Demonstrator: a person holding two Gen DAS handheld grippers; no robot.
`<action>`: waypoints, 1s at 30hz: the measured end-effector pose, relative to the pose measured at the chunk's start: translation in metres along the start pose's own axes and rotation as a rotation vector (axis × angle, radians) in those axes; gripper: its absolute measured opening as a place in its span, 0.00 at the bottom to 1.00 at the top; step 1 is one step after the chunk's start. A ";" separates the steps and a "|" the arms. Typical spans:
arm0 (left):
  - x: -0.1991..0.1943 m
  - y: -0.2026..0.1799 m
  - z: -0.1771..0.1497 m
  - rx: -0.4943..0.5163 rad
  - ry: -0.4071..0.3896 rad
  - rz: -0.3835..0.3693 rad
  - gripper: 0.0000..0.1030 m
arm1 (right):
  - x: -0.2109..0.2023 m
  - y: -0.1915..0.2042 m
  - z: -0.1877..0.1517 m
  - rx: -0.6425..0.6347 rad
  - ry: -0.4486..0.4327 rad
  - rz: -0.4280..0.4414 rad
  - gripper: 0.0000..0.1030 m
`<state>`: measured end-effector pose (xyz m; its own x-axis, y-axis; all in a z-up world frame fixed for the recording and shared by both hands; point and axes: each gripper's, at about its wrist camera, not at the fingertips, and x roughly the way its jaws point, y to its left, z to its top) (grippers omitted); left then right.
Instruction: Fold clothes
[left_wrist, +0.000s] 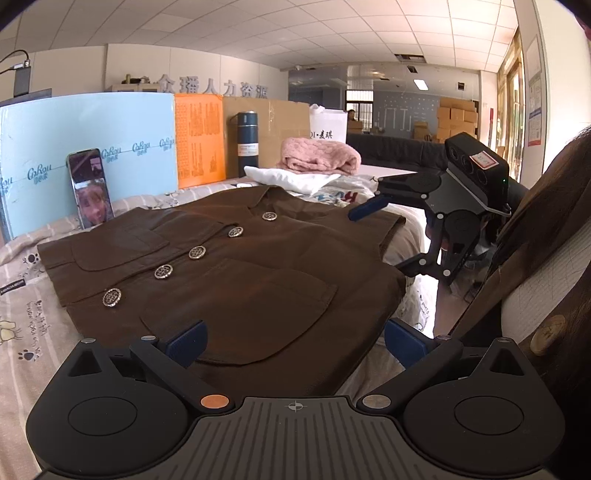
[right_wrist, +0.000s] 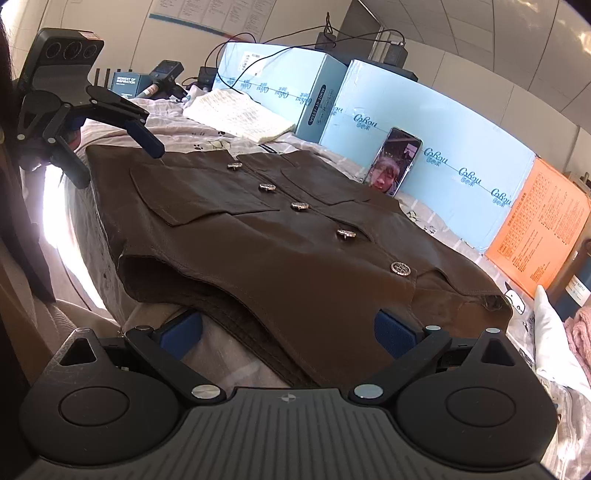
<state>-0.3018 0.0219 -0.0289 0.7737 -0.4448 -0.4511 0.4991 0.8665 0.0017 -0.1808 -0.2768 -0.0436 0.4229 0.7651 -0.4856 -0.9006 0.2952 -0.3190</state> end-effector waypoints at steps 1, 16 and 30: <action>0.001 -0.002 -0.001 0.010 0.014 -0.001 1.00 | 0.000 0.001 0.002 -0.010 -0.011 0.002 0.97; -0.007 0.023 -0.008 0.125 0.044 0.281 0.96 | 0.001 -0.030 0.001 0.129 -0.078 -0.145 0.97; 0.002 0.059 0.022 0.098 -0.081 0.149 0.46 | -0.023 -0.063 -0.034 0.099 -0.022 -0.468 0.79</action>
<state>-0.2622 0.0674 -0.0101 0.8691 -0.3331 -0.3656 0.4087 0.9000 0.1516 -0.1307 -0.3320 -0.0402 0.7841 0.5484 -0.2905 -0.6195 0.6633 -0.4199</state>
